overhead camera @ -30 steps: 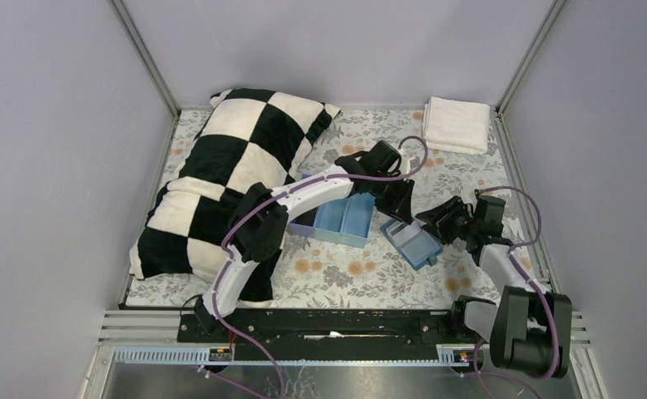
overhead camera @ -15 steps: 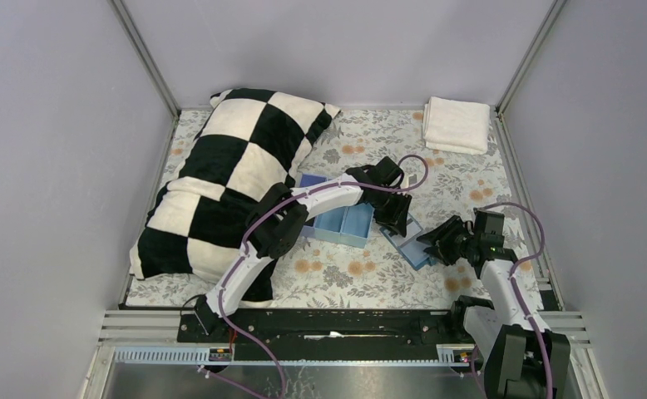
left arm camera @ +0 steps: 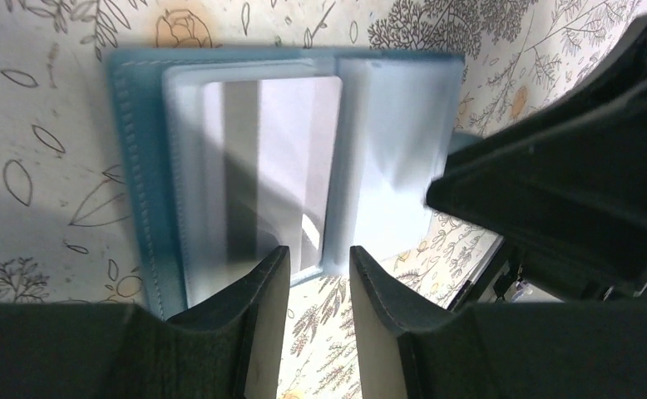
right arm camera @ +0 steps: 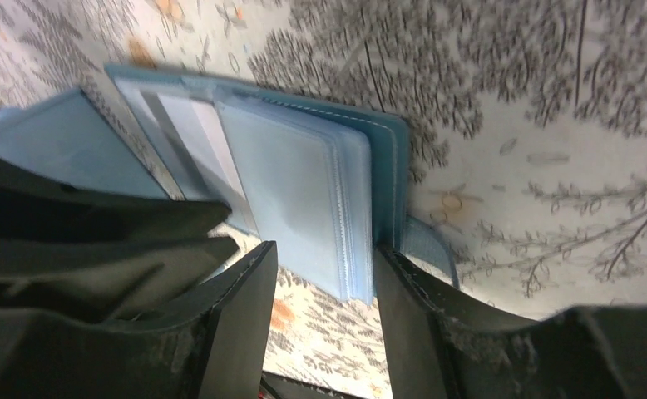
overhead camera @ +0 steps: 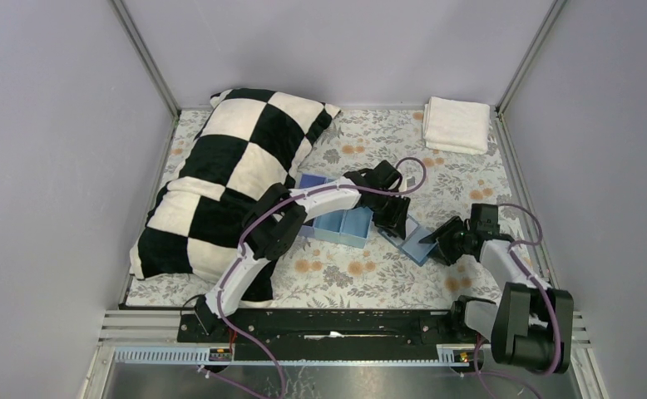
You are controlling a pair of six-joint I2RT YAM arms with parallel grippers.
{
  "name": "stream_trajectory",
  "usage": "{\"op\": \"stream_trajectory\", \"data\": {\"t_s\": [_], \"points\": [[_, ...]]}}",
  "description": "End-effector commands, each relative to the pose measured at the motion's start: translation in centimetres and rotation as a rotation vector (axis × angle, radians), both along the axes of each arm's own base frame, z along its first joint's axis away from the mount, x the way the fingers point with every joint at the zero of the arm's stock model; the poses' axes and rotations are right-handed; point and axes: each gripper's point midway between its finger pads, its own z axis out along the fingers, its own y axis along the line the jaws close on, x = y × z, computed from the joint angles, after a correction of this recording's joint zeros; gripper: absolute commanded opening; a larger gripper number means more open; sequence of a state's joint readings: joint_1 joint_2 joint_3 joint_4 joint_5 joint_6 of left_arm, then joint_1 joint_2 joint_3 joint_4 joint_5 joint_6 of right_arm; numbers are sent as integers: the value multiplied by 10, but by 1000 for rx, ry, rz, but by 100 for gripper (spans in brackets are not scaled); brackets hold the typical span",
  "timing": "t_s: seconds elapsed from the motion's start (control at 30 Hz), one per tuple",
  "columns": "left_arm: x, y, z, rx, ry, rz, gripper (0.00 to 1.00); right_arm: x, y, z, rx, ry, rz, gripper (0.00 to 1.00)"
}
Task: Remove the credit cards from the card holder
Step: Remove the credit card from the card holder.
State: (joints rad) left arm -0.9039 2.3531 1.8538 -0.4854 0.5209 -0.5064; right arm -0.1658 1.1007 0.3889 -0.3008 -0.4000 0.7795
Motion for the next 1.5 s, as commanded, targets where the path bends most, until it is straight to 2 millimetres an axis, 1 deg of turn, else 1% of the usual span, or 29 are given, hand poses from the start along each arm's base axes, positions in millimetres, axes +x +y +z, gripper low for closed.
{"op": "stream_trajectory", "data": {"t_s": [0.0, 0.1, 0.17, 0.27, 0.33, 0.37, 0.43, 0.5, 0.53, 0.63, 0.7, 0.77, 0.83, 0.9, 0.97, 1.13, 1.23, 1.27, 1.3, 1.47], "points": [[-11, 8, 7, 17, -10, 0, 38, 24, -46, -15, -230, 14, -78, 55], [-11, 5, 32, -29, -35, -4, 38, 39, -51, -3, -250, -23, -70, 55], [-8, 3, 51, -54, -68, -2, 38, 48, -52, 9, -257, -70, -54, 59], [5, 3, 69, -70, -114, 25, 38, 58, -50, 32, -259, -157, -31, 65], [14, 4, 75, -79, -136, 37, 38, 63, -41, 46, -226, -233, -3, 65], [22, 6, 77, -82, -160, 39, 39, 65, -36, 55, -206, -282, 19, 65], [38, 11, 81, -95, -177, 79, 39, 66, -27, 64, -172, -345, 39, 65], [44, 10, 87, -146, -158, 89, 39, 64, -21, 66, -151, -365, 51, 63], [44, 8, 88, -161, -151, 85, 39, 63, -18, 64, -139, -364, 62, 62], [39, 0, 82, -167, -117, 68, 38, 61, -2, 58, -105, -343, 116, 55], [36, -4, 72, -158, -93, 69, 37, 59, 7, 51, -95, -316, 140, 51], [36, -7, 70, -152, -97, 79, 36, 60, 17, 48, -82, -312, 161, 47], [35, -11, 74, -170, -111, 91, 35, 61, 23, 46, -76, -315, 175, 43], [31, -14, 77, -188, -109, 94, 35, 62, 24, 42, -77, -307, 176, 40], [31, -15, 73, -183, -104, 98, 35, 62, 24, 36, -80, -285, 174, 40], [36, -13, 41, -119, -94, 126, 35, 63, 24, 22, -71, -249, 166, 39], [35, -10, 27, -91, -86, 131, 35, 59, 23, 12, -73, -215, 159, 39], [36, -7, 23, -77, -91, 139, 35, 62, 22, 12, -80, -231, 154, 40], [36, -5, 19, -65, -94, 141, 35, 62, 20, 10, -87, -225, 150, 40], [33, 5, -3, 9, -81, 130, 35, 54, 16, -3, -113, -190, 147, 41]]}}
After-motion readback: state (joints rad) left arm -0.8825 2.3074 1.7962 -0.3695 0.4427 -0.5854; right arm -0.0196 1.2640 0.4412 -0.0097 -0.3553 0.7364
